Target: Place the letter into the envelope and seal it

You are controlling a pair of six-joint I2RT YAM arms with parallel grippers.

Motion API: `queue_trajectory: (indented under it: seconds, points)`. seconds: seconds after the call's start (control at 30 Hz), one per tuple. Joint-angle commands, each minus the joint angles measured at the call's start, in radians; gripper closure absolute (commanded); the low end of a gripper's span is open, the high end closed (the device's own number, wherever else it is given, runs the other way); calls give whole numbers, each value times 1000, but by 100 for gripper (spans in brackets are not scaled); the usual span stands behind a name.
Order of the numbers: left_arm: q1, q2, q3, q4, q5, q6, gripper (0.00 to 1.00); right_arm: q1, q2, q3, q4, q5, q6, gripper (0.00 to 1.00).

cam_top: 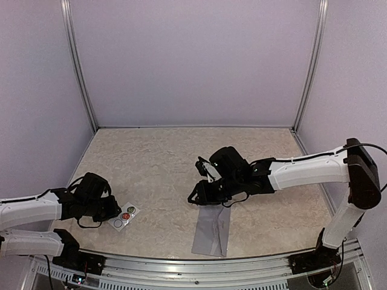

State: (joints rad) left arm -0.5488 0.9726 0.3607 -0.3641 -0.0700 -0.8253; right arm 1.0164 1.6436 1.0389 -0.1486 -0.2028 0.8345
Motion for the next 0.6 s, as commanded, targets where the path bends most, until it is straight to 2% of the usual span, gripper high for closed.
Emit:
queue_trajectory:
  seconds: [0.0,0.3,0.43,0.57]
  points:
    - [12,33,-56,106,36,-17,87,31,100,117,82,-76,-13,69]
    - [-17,118,-111,286,120,6,92,47,163,138,119,-105,22,71]
    - [-92,144,-130,370,129,-77,93,48,164,106,134,-104,58,73]
    - [-220,191,-140,497,104,-211,93,47,167,87,137,-98,89,73]
